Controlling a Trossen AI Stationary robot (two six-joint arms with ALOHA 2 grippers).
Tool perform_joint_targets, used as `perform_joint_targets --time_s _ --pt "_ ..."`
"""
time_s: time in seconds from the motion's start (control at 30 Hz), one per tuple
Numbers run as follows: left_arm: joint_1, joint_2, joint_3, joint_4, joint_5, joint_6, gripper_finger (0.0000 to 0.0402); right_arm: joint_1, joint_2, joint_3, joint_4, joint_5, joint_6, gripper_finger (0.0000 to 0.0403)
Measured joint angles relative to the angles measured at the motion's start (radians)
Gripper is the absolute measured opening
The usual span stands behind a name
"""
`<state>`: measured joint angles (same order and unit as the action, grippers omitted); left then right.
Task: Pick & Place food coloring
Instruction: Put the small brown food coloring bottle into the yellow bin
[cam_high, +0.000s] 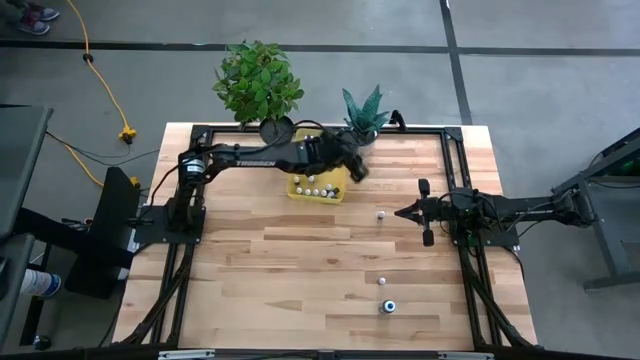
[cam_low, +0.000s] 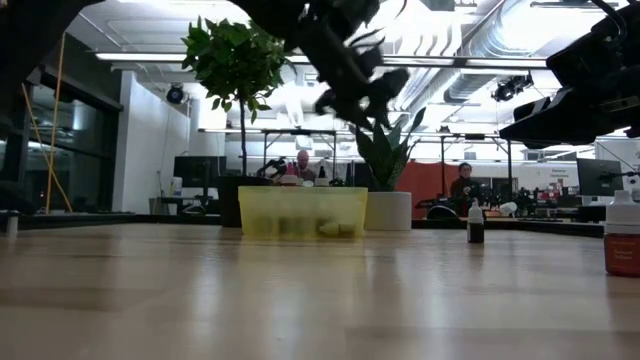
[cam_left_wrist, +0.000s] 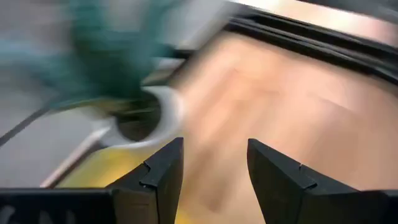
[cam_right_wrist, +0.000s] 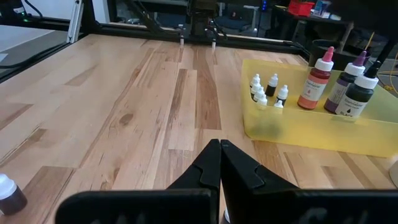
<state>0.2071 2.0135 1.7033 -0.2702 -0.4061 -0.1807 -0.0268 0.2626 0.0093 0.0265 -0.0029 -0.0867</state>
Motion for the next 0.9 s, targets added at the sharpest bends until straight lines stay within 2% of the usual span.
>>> perform_joint_targets --time_s 0.13,0.23,0.5,0.73,0.9 --pt "-0.018 0.001 0.0 -0.01 0.294 0.187 0.0168 0.0 0.0 0.0 0.0 0.0 0.0 0.0" --pt "-0.04 0.011 0.001 -0.017 0.405 0.261 0.0168 0.0 0.0 0.0 0.0 0.0 0.0 0.0" --pt "-0.104 0.055 -0.002 -0.031 0.425 0.409 0.0168 0.0 0.0 0.0 0.0 0.0 0.0 0.0" --pt "-0.15 0.153 0.001 0.125 0.45 0.438 0.0168 0.0 0.0 0.0 0.0 0.0 0.0 0.0" --pt "-0.157 0.192 -0.001 0.178 0.453 0.436 0.0168 0.0 0.0 0.0 0.0 0.0 0.0 0.0"
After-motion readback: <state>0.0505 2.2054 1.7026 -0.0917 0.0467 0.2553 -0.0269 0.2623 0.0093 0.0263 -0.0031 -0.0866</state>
